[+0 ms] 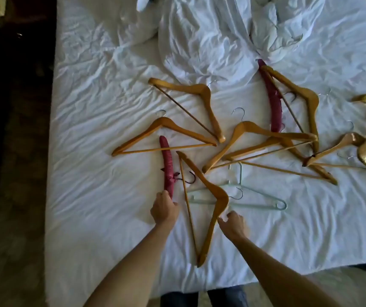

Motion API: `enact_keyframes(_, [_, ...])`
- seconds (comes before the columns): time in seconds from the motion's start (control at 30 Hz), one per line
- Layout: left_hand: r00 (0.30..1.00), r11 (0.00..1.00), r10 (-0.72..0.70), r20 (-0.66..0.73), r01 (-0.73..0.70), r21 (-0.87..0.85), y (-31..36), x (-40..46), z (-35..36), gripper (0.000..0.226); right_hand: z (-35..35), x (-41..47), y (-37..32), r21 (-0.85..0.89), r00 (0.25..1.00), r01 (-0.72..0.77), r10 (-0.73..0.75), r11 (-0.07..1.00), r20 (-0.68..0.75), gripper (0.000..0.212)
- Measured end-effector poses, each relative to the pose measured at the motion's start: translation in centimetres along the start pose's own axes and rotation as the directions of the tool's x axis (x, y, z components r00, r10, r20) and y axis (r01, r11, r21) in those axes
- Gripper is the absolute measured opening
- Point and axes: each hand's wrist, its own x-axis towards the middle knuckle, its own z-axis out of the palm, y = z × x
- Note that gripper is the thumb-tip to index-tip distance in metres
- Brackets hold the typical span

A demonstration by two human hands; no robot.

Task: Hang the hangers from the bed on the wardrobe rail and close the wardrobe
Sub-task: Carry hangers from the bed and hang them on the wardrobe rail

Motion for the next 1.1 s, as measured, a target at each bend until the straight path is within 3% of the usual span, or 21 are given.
enact_keyframes(0.13, [0.998,0.99,-0.07,-0.007,0.07,0.123,-0.2,3.4,3.5,0.054,2.2,2.4,0.0,0.066,0.996,-0.082,0.079,0.994,0.047,0.038])
enact_keyframes(0.27, [0.996,0.986,-0.063,-0.067,0.072,0.148,-1.0,6.3,6.2,0.06,4.5,4.0,-0.5,0.195,0.999,-0.037,0.031,0.98,0.035,0.031])
enact_keyframes(0.5, [0.996,0.996,-0.091,-0.001,0.091,-0.019,-2.9,6.6,4.3,0.044,1.9,-1.0,-2.4,0.645,0.995,0.097,-0.082,0.758,-0.053,0.008])
enact_keyframes(0.67, [0.991,0.98,0.015,0.136,0.013,-0.197,-4.4,3.1,0.9,0.037,-5.3,-8.3,-1.9,0.641,0.972,0.233,-0.164,0.731,-0.166,0.012])
enact_keyframes(0.8, [0.973,0.928,-0.012,0.232,0.097,-0.359,-5.3,-1.5,-2.4,0.029,-10.6,-14.4,-2.1,0.608,0.945,0.324,-0.228,0.725,-0.233,0.016])
enact_keyframes(0.97, [0.958,0.768,-0.131,0.256,0.261,-0.585,-5.5,-8.9,-8.0,0.021,-14.4,-19.5,-3.0,0.574,0.901,0.433,-0.327,0.695,-0.284,0.012])
enact_keyframes(1.1, [0.952,0.628,-0.145,0.27,0.299,-0.718,-6.5,-14.5,-10.6,0.023,-14.5,-22.0,-4.4,0.514,0.867,0.485,-0.465,0.708,-0.178,0.012])
